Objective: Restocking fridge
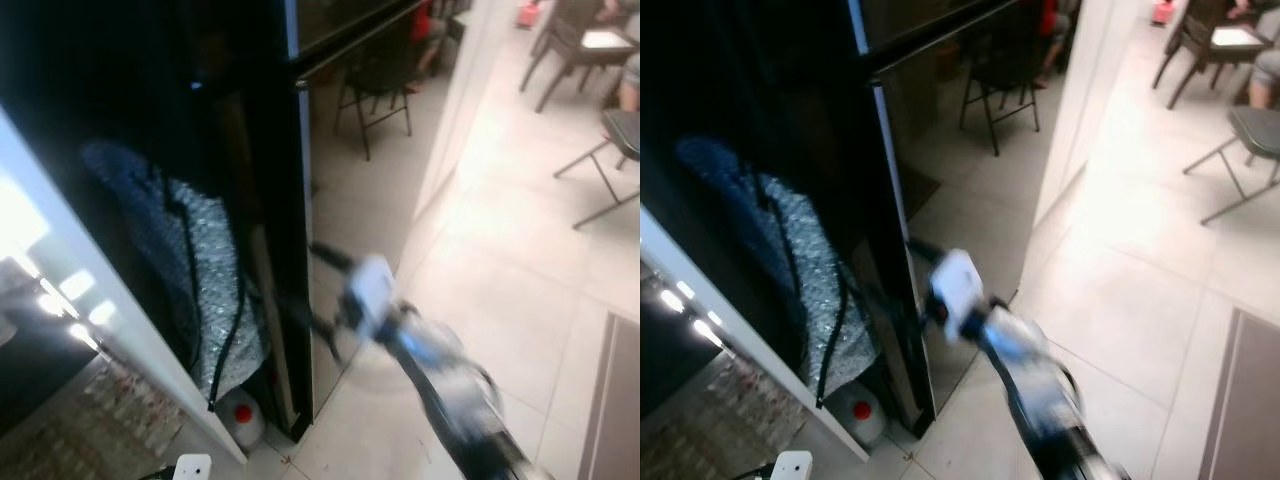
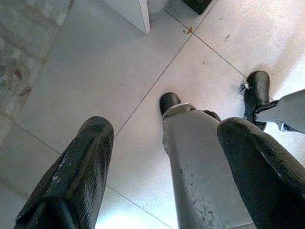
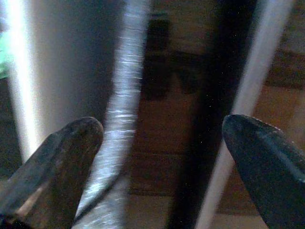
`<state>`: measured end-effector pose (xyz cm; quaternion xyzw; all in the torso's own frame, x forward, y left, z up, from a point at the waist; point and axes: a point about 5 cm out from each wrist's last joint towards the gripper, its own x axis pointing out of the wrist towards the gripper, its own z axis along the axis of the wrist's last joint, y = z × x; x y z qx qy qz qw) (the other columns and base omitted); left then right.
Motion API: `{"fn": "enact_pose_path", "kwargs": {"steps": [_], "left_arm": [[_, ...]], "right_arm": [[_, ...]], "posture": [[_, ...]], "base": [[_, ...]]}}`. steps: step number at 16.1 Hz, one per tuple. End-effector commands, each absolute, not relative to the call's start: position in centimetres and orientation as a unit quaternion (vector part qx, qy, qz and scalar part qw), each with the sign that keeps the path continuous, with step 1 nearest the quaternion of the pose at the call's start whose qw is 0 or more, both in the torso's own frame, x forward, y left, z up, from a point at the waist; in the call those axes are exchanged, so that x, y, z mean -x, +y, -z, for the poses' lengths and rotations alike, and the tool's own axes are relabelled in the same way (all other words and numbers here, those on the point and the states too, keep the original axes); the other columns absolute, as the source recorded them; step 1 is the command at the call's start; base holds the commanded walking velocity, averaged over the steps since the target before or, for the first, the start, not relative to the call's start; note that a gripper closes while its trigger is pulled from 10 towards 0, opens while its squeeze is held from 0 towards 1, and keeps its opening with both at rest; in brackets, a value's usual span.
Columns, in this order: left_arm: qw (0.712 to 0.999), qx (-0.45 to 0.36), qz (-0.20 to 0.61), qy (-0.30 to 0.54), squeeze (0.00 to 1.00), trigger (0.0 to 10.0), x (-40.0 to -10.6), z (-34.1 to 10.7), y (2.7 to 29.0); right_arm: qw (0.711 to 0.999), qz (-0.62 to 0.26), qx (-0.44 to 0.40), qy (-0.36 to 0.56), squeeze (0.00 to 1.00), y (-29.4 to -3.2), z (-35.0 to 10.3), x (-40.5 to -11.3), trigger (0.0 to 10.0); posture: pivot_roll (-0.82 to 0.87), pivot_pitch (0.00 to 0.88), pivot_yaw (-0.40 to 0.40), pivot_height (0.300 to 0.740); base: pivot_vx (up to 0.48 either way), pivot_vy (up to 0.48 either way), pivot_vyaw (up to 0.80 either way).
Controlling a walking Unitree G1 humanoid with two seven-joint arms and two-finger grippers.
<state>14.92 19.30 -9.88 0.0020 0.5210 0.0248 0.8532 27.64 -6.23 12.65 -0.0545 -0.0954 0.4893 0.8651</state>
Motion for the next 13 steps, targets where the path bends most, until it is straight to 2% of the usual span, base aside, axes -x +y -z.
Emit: {"fn": "enact_pose_path", "kwargs": {"steps": [1,4,6,7,8,9,11,12,13], "left_arm": [[0.849,0.003,-0.031,0.528,0.0,10.0,-14.4,10.1,19.4],[0.848,0.002,-0.031,0.528,0.0,10.0,-14.5,10.0,19.4],[0.848,0.002,-0.031,0.529,0.0,10.0,-14.5,10.0,19.5],[0.848,0.001,-0.031,0.529,0.0,10.0,-14.5,10.0,19.5],[0.848,-0.002,-0.029,0.529,0.0,10.0,-14.6,10.0,19.6],[0.848,-0.003,-0.028,0.529,0.0,10.0,-14.6,10.0,19.6],[0.848,-0.003,-0.029,0.53,0.0,10.0,-14.6,10.0,19.6],[0.847,-0.001,-0.031,0.53,0.0,10.0,-14.5,10.0,19.6],[0.847,0.007,-0.041,0.53,0.0,10.0,-14.5,10.0,19.5]], "right_arm": [[0.86,-0.497,0.057,-0.099,0.0,-6.5,-13.4,-26.9,10.0],[0.889,-0.45,0.052,-0.062,0.0,-9.9,-12.7,-25.9,10.0],[0.946,-0.323,0.044,0.001,0.0,-16.1,-10.2,-25.7,10.0],[0.952,-0.302,0.041,0.012,0.0,-17.0,-9.6,-25.6,10.0],[0.974,-0.221,0.023,0.053,0.0,-20.1,-7.3,-25.6,10.0],[0.983,-0.161,0.006,0.085,0.0,-22.2,-5.5,-25.3,10.0],[0.987,-0.068,-0.008,0.148,0.0,-24.9,-2.5,-24.6,10.0],[0.976,0.001,-0.006,0.216,0.0,-26.4,-0.1,-23.6,10.0],[0.945,0.053,0.029,0.322,0.0,-27.1,3.1,-21.5,10.0]], "posture": [[-0.19,0.0,0.023,0.74],[-0.2,0.0,0.026,0.74],[-0.2,0.0,0.032,0.74],[-0.21,0.0,0.035,0.74],[-0.21,0.0,0.045,0.74],[-0.21,0.0,0.046,0.74],[-0.21,0.0,0.052,0.74],[-0.21,0.0,0.051,0.74],[-0.19,0.0,0.04,0.74]], "base": [[0.0,0.0,0.0],[0.0,0.0,0.0],[0.0,0.0,0.0],[0.0,0.0,0.0],[0.0,0.0,0.0],[0.0,0.0,0.0],[0.0,0.0,0.0],[0.0,0.0,0.0],[0.0,0.0,0.0]]}}
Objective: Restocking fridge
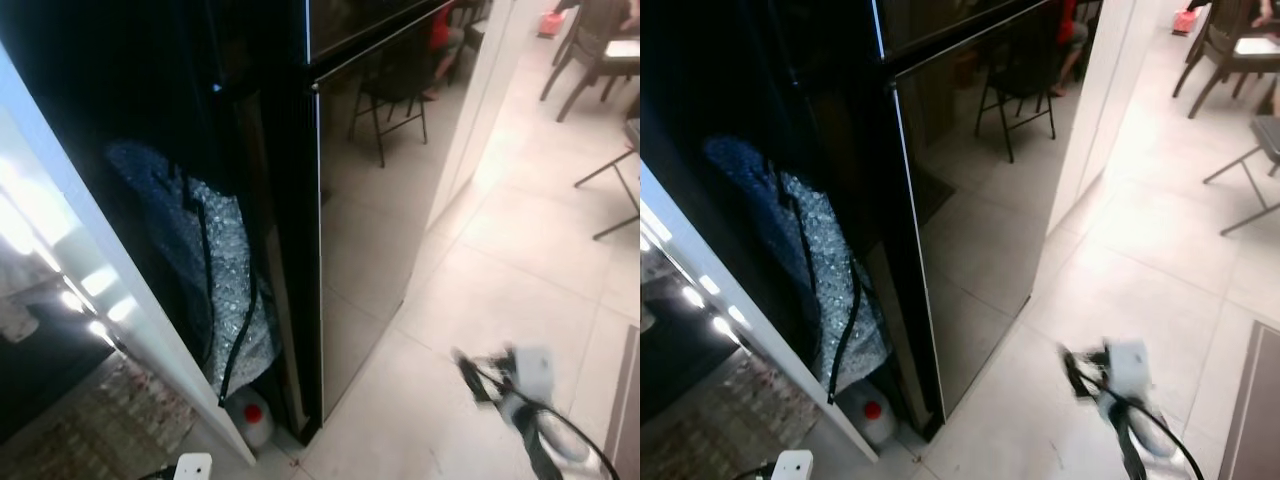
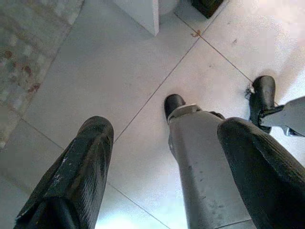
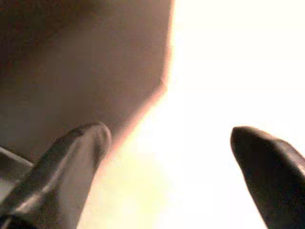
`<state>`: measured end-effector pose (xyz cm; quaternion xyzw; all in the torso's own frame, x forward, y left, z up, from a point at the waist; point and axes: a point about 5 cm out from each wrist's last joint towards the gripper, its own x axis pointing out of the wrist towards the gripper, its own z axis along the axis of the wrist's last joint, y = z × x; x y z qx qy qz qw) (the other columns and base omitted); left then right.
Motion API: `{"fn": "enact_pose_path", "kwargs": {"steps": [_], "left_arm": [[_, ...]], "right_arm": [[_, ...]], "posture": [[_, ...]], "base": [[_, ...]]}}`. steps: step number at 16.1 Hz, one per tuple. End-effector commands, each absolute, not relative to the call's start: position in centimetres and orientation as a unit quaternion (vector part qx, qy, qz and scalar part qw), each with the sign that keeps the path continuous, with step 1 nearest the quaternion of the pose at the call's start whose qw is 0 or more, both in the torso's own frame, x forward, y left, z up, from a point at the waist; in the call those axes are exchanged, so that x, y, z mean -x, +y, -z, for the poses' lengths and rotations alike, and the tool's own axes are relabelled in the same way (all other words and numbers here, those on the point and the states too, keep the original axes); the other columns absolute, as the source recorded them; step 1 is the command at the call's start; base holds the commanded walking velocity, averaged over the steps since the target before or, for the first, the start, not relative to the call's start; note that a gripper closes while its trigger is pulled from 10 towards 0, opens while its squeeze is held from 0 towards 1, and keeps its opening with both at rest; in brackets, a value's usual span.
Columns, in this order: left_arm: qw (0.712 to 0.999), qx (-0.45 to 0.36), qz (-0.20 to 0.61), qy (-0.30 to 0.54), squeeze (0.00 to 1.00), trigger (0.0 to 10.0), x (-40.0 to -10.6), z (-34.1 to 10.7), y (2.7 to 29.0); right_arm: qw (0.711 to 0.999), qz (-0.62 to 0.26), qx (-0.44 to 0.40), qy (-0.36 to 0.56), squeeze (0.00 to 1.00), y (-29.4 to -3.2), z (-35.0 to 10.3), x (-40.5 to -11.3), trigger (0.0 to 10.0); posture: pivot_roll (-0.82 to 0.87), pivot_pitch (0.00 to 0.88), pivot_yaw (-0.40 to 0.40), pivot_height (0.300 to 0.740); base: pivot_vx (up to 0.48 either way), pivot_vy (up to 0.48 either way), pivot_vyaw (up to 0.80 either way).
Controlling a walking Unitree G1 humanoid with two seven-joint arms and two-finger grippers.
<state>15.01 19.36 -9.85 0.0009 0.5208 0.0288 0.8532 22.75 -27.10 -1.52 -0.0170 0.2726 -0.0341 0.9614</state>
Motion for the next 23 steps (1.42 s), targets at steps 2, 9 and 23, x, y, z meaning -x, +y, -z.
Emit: {"fn": "enact_pose_path", "kwargs": {"steps": [2,9,23], "left_arm": [[0.847,0.011,-0.049,0.529,0.0,10.0,-14.5,10.0,19.5],[0.846,0.042,-0.087,0.525,0.0,10.0,-14.2,10.2,19.0],[0.844,0.005,-0.051,0.534,0.0,10.0,-13.7,10.2,20.2]], "right_arm": [[0.915,0.051,0.043,0.398,0.0,-26.3,5.3,-19.5,10.0],[0.892,0.001,0.06,0.447,0.0,-22.5,7.1,-19.4,10.0],[0.857,-0.038,0.021,0.514,0.0,-18.4,9.9,-14.8,10.0]], "posture": [[-0.15,0.0,0.011,0.74],[0.01,0.0,-0.036,0.74],[-0.05,0.0,0.074,0.74]], "base": [[0.0,0.0,0.0],[0.0,0.0,0.0],[0.0,0.0,0.0]]}}
